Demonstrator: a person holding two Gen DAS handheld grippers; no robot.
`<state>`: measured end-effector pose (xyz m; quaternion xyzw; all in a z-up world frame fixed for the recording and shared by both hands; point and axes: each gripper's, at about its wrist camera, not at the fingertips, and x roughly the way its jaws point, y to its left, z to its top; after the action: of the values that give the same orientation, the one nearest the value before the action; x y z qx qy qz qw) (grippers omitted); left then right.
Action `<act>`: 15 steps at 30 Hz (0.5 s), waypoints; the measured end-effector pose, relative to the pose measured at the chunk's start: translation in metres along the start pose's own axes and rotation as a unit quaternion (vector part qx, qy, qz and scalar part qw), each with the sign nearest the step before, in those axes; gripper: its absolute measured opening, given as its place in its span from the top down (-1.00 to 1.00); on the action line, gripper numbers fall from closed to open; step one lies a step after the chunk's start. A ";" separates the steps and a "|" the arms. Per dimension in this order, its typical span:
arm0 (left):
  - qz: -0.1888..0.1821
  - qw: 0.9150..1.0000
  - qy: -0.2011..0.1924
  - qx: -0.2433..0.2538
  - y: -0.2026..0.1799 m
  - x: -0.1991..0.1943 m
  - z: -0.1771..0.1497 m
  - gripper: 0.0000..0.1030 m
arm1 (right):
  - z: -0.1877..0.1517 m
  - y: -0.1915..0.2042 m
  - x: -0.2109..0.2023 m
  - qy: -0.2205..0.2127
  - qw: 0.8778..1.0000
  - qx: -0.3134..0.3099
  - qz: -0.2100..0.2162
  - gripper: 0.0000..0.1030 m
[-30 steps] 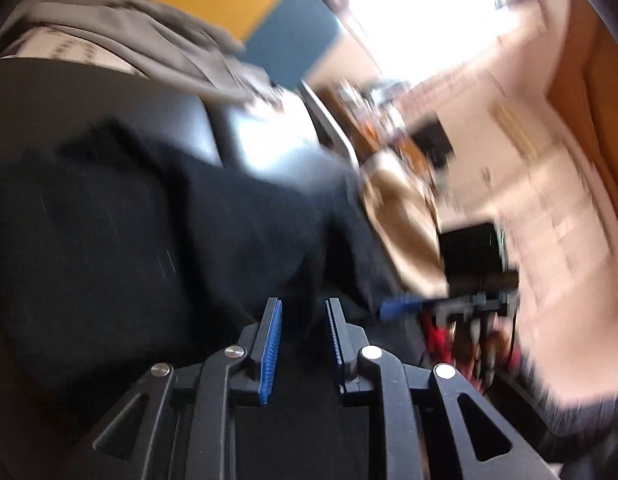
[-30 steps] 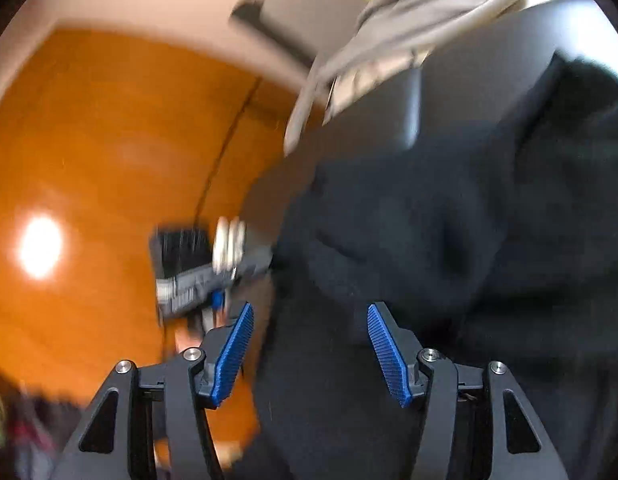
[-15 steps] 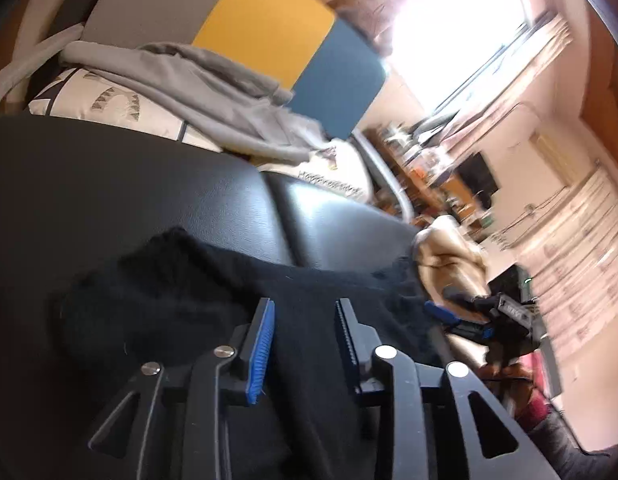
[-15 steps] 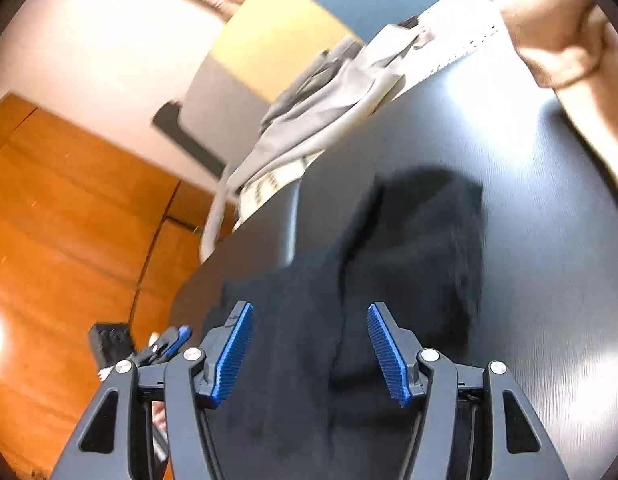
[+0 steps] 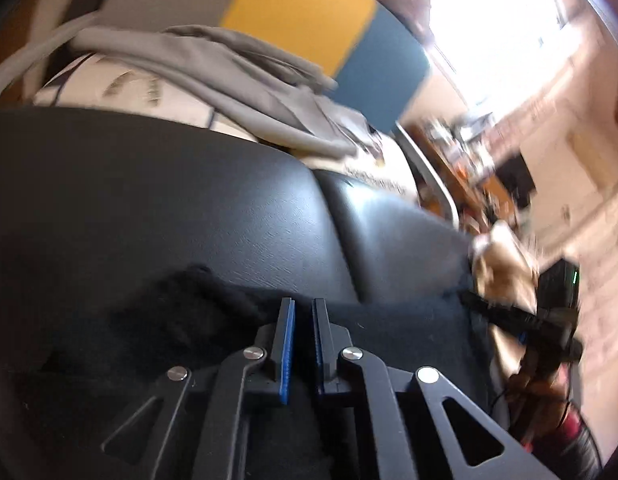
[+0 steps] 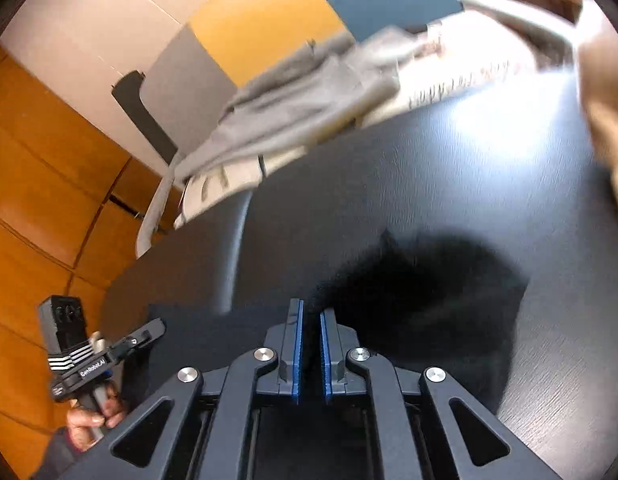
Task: Fold clothes
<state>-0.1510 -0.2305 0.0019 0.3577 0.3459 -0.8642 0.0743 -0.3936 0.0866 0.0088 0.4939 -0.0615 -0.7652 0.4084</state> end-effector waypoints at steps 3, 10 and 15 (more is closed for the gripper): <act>0.017 1.000 -0.005 0.000 0.006 0.006 0.000 0.95 | 0.004 -0.008 0.011 0.000 0.999 -0.009 -0.047 0.84; 0.049 0.998 -0.019 -0.019 0.000 0.009 0.013 0.67 | 0.002 -0.016 0.022 -0.014 0.997 -0.010 -0.069 0.91; 0.056 0.996 -0.061 0.030 -0.027 -0.030 0.004 0.59 | 0.008 -0.011 0.018 0.000 0.997 -0.024 -0.067 0.72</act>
<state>-0.1415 -0.2161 0.0387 0.3252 0.2941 -0.8888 0.1331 -0.4091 0.0789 -0.0050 0.4868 -0.0098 -0.7921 0.3681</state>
